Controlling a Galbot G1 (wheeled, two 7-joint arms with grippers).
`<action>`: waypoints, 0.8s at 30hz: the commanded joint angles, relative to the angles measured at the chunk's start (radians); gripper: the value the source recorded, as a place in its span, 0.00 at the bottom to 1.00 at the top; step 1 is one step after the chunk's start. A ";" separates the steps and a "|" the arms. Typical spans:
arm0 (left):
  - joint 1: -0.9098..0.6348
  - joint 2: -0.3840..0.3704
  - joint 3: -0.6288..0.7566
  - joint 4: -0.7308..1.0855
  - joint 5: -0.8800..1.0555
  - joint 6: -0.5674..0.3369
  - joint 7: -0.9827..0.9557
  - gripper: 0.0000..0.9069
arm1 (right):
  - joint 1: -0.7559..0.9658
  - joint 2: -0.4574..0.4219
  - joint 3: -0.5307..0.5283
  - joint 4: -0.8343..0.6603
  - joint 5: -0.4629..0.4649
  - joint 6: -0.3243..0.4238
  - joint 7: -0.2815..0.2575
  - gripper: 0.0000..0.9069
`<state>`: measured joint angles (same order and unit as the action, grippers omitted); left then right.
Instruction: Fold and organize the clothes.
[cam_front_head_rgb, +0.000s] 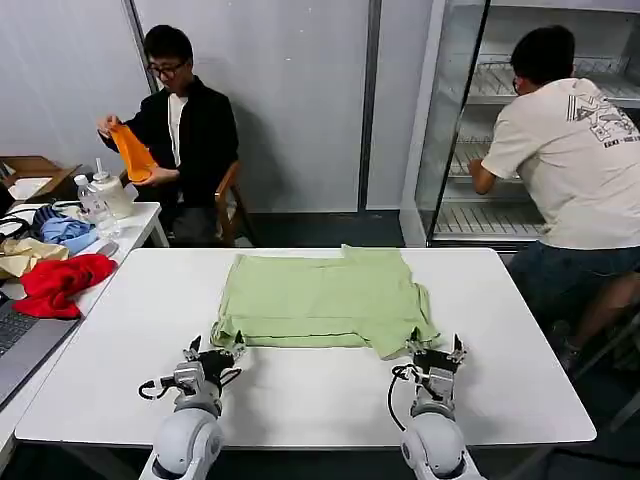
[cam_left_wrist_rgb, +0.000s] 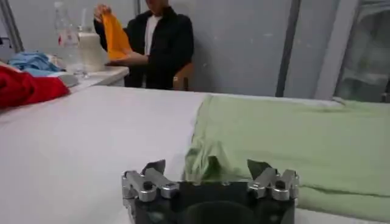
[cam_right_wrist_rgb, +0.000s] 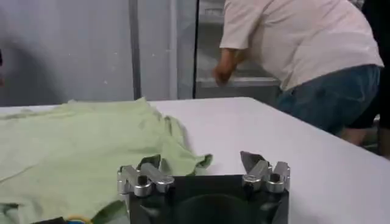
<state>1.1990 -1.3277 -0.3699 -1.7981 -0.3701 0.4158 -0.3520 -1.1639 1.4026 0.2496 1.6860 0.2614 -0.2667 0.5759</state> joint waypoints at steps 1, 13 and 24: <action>-0.006 -0.016 0.021 0.034 -0.029 0.006 0.003 0.02 | -0.020 0.021 -0.016 -0.030 0.035 -0.011 -0.012 0.00; 0.011 -0.013 0.017 0.030 -0.023 0.001 0.003 0.02 | -0.039 0.026 -0.017 0.002 0.107 -0.028 -0.024 0.00; 0.024 -0.012 0.012 0.014 -0.022 -0.002 0.003 0.02 | -0.056 0.023 -0.014 0.029 0.111 -0.028 -0.016 0.00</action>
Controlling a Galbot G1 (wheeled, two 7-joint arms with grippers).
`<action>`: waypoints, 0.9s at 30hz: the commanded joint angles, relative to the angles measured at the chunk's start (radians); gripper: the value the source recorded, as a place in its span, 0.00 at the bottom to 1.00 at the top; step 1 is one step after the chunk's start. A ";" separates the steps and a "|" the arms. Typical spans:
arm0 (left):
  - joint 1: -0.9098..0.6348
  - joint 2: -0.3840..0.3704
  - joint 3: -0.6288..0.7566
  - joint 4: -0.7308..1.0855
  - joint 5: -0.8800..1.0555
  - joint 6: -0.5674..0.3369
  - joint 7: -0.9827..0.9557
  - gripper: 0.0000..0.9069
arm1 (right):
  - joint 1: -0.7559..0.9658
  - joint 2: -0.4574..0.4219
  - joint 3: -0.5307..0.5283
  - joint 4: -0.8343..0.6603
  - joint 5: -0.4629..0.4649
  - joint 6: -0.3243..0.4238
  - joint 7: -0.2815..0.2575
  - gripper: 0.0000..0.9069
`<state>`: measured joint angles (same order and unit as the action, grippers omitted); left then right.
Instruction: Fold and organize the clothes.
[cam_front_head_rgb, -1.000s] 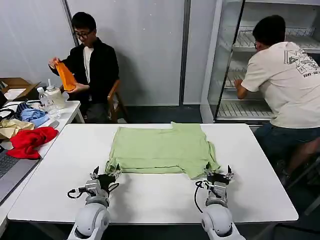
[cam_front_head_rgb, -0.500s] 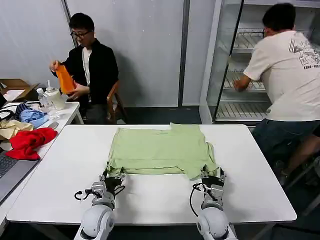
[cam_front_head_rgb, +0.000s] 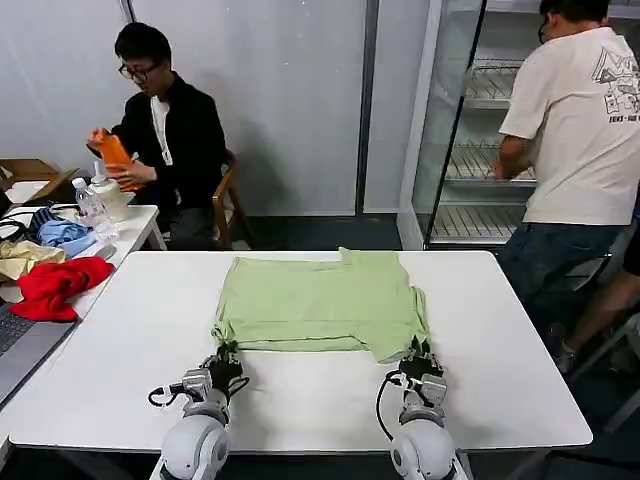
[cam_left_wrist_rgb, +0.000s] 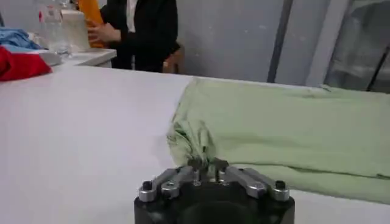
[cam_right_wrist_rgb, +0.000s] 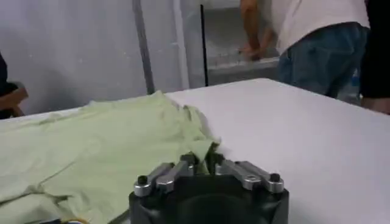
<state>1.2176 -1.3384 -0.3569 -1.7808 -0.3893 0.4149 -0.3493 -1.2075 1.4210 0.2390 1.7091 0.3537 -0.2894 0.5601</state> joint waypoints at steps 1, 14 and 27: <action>0.008 -0.001 -0.002 -0.005 -0.003 -0.002 0.000 0.02 | -0.015 0.003 -0.004 0.010 0.019 -0.006 0.001 0.00; 0.185 0.036 -0.026 -0.155 0.002 0.008 -0.025 0.02 | -0.196 -0.067 0.021 0.180 -0.050 -0.073 0.061 0.00; 0.174 0.045 -0.036 -0.198 0.001 0.022 -0.037 0.02 | -0.170 -0.046 -0.001 0.212 -0.070 -0.103 0.065 0.00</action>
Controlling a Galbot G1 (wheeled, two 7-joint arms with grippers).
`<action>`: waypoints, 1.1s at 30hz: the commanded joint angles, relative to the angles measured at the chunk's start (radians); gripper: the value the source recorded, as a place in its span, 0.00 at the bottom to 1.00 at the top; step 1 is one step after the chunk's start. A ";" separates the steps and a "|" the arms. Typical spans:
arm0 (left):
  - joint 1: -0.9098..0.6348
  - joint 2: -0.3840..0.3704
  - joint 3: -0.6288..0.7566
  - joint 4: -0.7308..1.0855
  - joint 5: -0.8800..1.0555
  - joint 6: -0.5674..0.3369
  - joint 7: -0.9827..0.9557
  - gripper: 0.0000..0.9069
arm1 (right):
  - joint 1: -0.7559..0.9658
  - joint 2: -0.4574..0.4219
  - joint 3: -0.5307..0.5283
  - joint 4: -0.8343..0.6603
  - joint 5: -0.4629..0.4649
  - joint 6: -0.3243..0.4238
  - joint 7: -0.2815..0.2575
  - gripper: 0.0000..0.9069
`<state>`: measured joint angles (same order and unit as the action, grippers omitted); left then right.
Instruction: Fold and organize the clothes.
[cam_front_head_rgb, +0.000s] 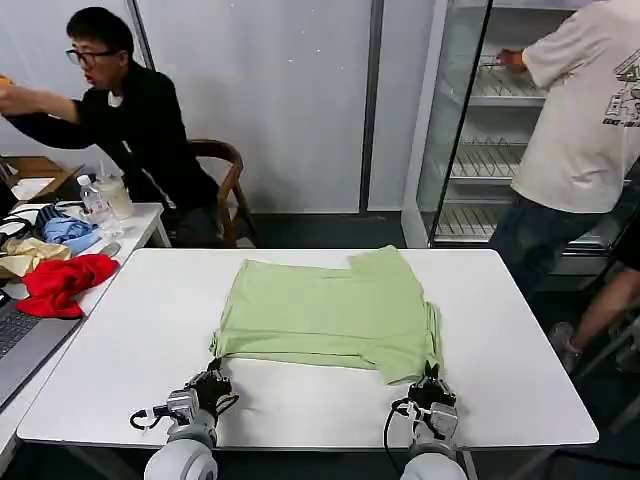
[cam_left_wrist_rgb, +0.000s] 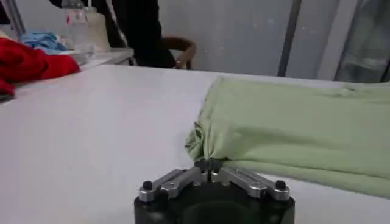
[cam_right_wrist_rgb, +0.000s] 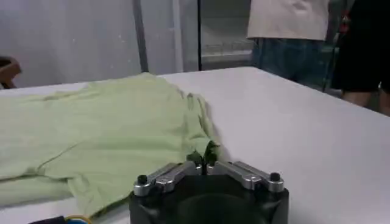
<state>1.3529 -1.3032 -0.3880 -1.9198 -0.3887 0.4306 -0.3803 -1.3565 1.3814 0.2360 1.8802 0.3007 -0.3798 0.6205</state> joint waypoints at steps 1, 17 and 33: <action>0.036 0.013 -0.004 -0.059 0.000 0.007 -0.006 0.02 | -0.017 -0.006 0.000 0.041 -0.018 -0.014 0.004 0.00; -0.021 0.011 0.000 -0.008 -0.014 0.010 0.013 1.00 | 0.012 -0.004 -0.013 0.027 -0.025 -0.020 -0.012 0.00; -0.080 0.037 -0.014 0.066 -0.022 0.008 0.028 1.00 | 0.015 -0.013 -0.012 0.021 -0.022 -0.020 -0.020 0.00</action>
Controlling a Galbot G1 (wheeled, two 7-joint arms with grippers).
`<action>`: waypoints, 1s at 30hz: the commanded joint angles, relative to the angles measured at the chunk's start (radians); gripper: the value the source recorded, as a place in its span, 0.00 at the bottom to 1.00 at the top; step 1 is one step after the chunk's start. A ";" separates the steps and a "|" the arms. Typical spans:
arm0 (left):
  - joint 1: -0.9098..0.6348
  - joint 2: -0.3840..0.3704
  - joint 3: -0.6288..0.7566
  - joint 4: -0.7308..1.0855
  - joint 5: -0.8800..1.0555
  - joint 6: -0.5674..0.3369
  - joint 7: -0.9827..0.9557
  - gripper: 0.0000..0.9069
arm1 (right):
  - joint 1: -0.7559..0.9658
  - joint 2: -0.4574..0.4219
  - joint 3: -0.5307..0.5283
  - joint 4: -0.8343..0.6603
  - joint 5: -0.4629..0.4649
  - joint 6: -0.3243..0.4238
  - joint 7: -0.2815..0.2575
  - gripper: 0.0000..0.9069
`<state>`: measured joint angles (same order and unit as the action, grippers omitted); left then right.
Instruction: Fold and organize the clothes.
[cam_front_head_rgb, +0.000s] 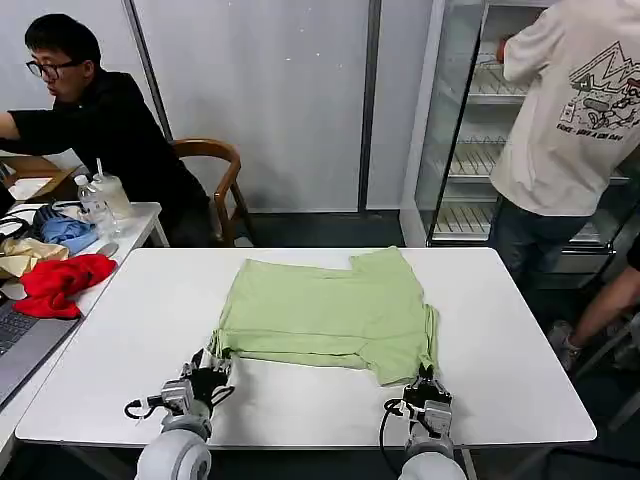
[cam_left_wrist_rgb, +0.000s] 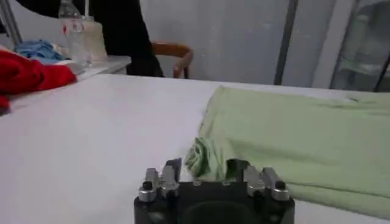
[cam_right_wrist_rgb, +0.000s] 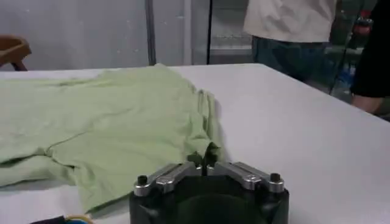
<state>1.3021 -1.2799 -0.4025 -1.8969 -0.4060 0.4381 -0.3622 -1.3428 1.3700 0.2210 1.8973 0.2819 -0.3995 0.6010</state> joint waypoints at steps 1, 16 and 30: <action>-0.036 0.016 0.004 0.052 -0.010 0.001 0.010 1.00 | 0.003 -0.006 0.002 0.006 0.000 -0.008 -0.002 0.00; -0.081 -0.002 0.048 0.130 -0.009 -0.011 0.020 0.03 | 0.036 -0.018 0.003 -0.006 0.001 -0.009 0.000 0.00; -0.002 0.020 0.030 0.048 0.015 -0.009 0.005 0.02 | 0.009 -0.026 -0.002 0.011 -0.004 -0.012 0.007 0.00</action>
<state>1.2507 -1.2710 -0.3687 -1.8056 -0.4044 0.4258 -0.3463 -1.3308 1.3445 0.2180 1.9057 0.2791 -0.4118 0.6061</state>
